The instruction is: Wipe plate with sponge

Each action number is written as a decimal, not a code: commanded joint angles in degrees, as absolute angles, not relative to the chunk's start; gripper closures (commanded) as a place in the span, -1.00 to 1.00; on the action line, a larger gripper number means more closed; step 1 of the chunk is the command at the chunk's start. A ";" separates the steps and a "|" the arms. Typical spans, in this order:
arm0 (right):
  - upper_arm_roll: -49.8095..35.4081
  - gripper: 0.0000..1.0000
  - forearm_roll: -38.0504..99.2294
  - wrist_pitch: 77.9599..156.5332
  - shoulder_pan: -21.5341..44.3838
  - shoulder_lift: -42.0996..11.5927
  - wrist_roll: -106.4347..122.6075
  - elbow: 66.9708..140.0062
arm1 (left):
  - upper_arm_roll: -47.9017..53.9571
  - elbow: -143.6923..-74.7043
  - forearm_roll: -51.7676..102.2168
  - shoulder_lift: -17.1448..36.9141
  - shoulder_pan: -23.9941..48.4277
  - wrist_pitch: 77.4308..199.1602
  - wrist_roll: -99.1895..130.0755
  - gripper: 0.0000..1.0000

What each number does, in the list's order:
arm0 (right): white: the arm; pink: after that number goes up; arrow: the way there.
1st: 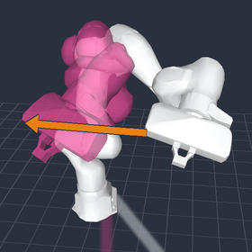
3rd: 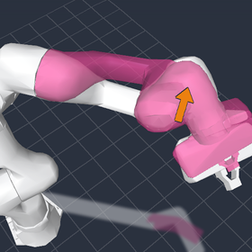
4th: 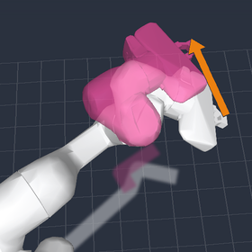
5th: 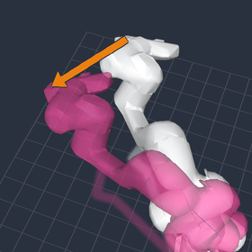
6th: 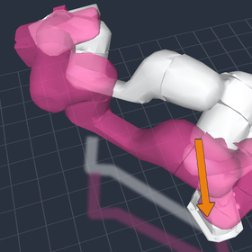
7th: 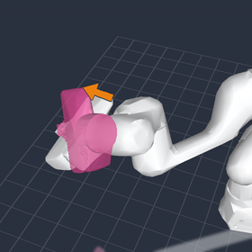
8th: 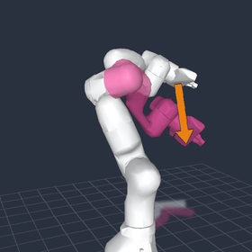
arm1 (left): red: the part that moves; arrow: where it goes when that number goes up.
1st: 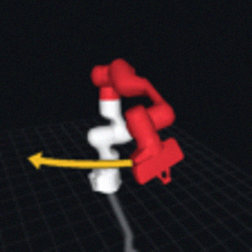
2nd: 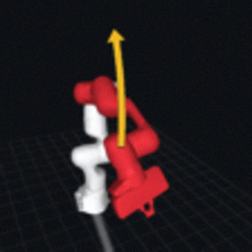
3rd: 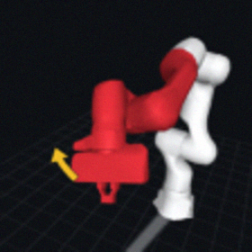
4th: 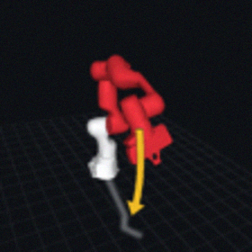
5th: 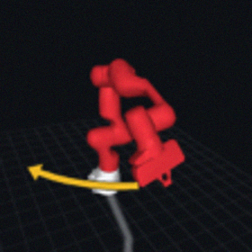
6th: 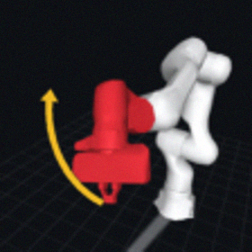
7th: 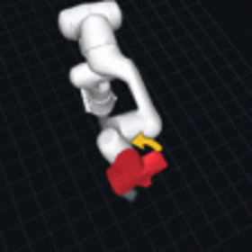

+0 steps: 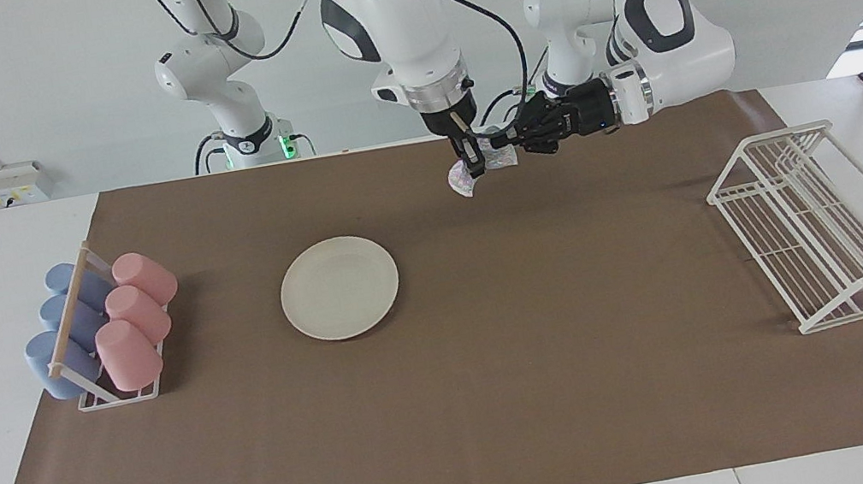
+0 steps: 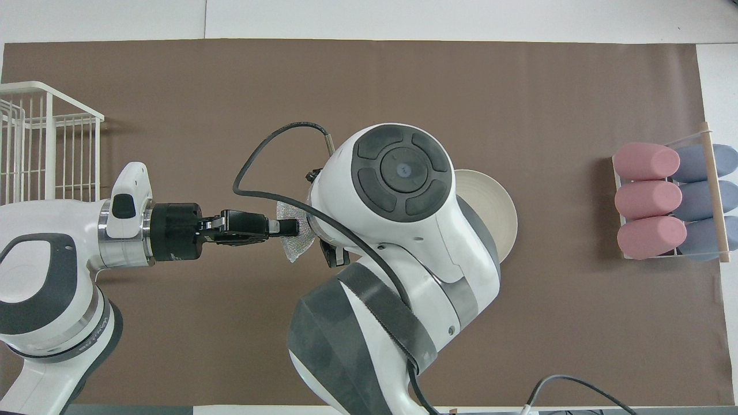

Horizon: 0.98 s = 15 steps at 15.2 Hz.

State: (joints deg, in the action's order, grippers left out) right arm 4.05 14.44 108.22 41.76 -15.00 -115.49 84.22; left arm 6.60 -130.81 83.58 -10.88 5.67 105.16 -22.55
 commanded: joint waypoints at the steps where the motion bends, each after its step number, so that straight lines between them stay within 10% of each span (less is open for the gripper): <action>1: 3.96 1.00 14.50 109.86 41.31 -13.62 -114.70 86.40 | 6.33 -132.36 84.64 -12.48 6.24 104.85 -22.77 -0.09; 2: 3.96 1.00 14.85 109.95 41.22 -13.62 -114.18 86.22 | 6.33 -132.36 84.55 -12.74 6.24 104.94 -21.81 -0.99; 7: 4.65 1.00 14.24 110.04 40.26 -12.31 -108.93 89.19 | 6.24 -132.10 82.98 -13.62 6.07 104.94 -18.38 -1.00; 15: 4.57 1.00 10.63 125.40 31.47 -4.13 -84.48 115.37 | 6.06 -124.82 55.68 -13.89 3.61 104.24 -3.88 -1.00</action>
